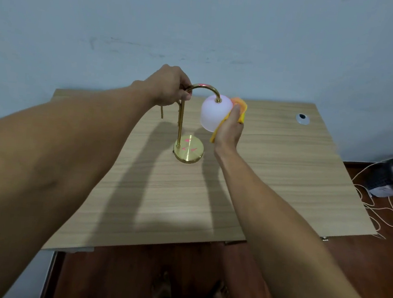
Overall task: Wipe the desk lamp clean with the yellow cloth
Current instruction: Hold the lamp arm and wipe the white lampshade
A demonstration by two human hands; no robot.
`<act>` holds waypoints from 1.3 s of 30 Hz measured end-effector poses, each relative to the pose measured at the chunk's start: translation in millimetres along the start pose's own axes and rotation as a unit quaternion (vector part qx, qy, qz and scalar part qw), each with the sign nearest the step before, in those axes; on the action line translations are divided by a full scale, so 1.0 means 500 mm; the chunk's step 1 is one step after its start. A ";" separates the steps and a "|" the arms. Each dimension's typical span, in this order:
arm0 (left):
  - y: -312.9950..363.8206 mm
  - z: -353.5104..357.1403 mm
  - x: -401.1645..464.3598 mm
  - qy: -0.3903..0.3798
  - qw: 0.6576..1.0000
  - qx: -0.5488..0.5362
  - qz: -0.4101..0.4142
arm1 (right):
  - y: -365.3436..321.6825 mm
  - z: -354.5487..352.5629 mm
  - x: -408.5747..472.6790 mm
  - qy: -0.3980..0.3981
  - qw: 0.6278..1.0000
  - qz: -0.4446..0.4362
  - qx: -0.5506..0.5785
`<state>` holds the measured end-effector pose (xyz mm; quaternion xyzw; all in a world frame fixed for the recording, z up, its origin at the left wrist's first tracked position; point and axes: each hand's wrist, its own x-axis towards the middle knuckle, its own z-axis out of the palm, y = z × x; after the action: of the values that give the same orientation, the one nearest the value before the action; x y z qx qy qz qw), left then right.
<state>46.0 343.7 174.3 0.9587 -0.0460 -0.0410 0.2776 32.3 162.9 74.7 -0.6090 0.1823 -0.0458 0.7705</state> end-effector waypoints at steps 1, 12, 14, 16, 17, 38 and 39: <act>-0.001 -0.001 -0.001 -0.002 1.000 0.002 0.002 | 0.012 0.000 -0.011 0.012 1.000 -0.008 -0.012; -0.006 0.004 -0.003 -0.004 1.000 -0.003 0.009 | 0.038 -0.026 -0.074 0.087 0.988 -0.101 -0.077; -0.007 0.005 -0.002 -0.006 1.000 -0.005 0.008 | -0.031 -0.024 -0.010 0.117 0.993 0.004 0.020; -0.007 0.003 -0.001 -0.008 1.000 -0.007 0.005 | -0.079 -0.021 0.040 0.050 0.997 0.023 0.054; -0.006 0.003 0.000 -0.008 1.000 -0.007 0.004 | -0.094 -0.018 0.053 -0.008 1.000 0.000 0.016; -0.015 0.008 0.002 0.003 1.000 -0.012 0.007 | -0.024 0.011 0.047 0.020 0.995 0.074 -0.061; -0.014 0.008 0.003 0.003 1.000 -0.010 0.006 | -0.013 0.020 0.038 0.048 0.996 0.059 -0.042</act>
<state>47.4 347.4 167.1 0.9556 -0.0508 -0.0371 0.2880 54.5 164.8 78.7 -0.6258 0.2564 -0.0215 0.7363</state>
